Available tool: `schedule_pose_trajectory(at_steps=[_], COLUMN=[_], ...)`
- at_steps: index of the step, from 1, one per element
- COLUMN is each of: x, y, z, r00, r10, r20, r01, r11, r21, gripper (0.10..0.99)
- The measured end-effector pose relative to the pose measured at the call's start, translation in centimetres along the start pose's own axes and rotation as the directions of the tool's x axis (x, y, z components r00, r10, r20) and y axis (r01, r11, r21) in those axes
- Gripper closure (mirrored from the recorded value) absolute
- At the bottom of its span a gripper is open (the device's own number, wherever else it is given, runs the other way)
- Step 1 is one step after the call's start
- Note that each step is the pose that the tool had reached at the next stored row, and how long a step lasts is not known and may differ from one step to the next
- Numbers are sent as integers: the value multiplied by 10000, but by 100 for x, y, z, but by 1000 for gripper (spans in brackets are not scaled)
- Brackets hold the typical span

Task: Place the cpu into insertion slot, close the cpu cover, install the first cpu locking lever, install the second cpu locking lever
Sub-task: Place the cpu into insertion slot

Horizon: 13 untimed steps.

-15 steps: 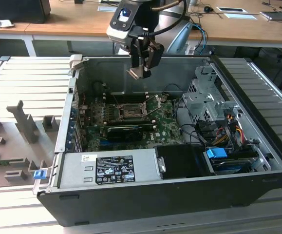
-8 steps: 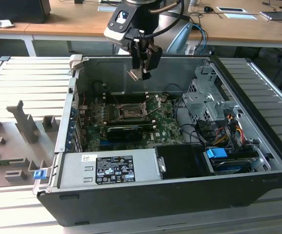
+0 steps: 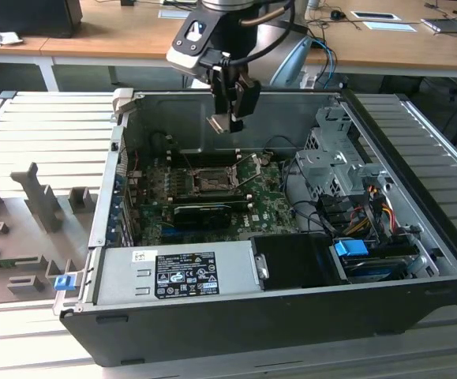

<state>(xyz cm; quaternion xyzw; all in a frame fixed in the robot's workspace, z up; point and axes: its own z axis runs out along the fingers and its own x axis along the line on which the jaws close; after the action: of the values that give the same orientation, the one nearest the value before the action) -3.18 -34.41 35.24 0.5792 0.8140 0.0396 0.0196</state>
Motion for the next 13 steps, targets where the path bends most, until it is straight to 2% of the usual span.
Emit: schedule_pose_trajectory(at_steps=[3, 6, 10, 13], x=[0, 0, 0, 0], y=[0, -1, -1, -2], z=[4, 10, 13, 17], r00=[9986, 9947, 9913, 9860], r10=[518, 1021, 1311, 1661], r20=[56, 101, 125, 157], r01=[-518, -1021, -1311, -1661], r11=[9987, 9948, 9914, 9861], r21=[-5, -15, -22, -32], gripper=[557, 557, 557, 557])
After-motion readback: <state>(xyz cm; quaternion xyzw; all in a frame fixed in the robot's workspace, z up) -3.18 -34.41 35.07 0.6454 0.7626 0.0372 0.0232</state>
